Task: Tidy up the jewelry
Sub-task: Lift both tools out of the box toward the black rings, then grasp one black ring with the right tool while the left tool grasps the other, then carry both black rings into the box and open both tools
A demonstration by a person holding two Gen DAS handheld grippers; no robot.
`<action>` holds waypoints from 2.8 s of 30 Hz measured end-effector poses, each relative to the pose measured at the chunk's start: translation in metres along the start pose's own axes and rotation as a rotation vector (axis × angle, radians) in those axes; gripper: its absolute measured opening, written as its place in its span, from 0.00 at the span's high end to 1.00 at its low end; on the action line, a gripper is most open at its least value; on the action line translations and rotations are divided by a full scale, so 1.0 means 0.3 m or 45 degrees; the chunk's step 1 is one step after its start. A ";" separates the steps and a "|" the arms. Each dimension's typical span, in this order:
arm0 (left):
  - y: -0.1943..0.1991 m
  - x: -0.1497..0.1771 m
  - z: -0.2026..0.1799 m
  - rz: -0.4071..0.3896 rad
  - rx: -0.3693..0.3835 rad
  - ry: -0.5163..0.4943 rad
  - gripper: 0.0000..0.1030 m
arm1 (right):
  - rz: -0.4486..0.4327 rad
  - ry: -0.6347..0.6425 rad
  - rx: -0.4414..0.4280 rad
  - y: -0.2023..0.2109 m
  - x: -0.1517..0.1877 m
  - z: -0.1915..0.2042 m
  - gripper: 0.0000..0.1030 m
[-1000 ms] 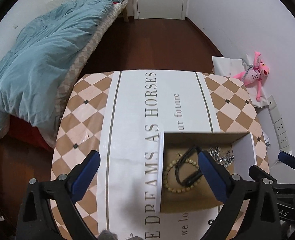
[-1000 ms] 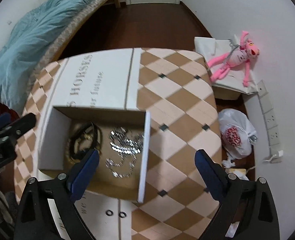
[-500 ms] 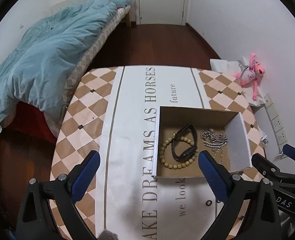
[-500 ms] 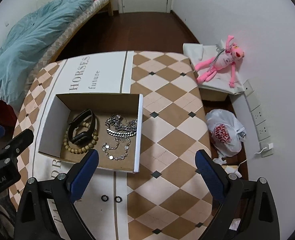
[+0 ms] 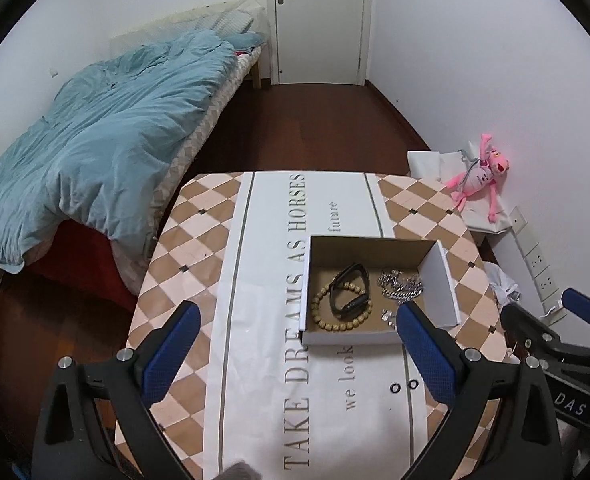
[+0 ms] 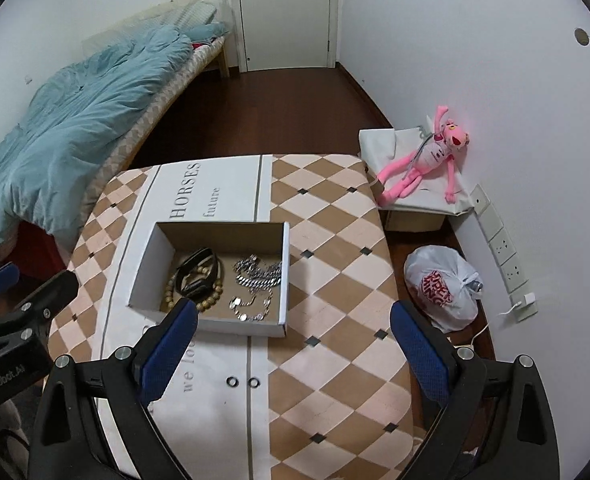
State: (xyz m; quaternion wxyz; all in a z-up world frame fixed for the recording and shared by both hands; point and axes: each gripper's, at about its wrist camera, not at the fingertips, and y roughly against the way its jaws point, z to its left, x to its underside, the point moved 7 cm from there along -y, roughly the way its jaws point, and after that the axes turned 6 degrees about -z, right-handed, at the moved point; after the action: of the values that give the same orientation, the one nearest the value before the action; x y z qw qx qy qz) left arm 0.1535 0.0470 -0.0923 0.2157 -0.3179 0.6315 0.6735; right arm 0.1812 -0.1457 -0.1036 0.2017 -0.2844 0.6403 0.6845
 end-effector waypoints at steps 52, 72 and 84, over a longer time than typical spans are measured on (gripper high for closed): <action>-0.367 0.448 -0.367 0.340 0.175 -0.232 0.63 | 0.146 -0.183 -0.002 -0.314 0.445 -0.231 0.87; -0.178 0.090 -0.262 0.182 0.377 -0.071 0.90 | -0.023 -0.228 -0.261 -0.170 0.093 -0.097 0.87; -0.455 -0.067 -0.137 0.387 0.273 -0.048 0.89 | 0.258 -0.084 -0.327 -0.471 -0.115 0.084 0.87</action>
State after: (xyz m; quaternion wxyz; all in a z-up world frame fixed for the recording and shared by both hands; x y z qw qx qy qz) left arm 0.2686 0.0237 -0.1755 0.1558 -0.1814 0.7362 0.6332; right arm 0.2944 -0.1036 -0.1885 0.1146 -0.2191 0.5659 0.7865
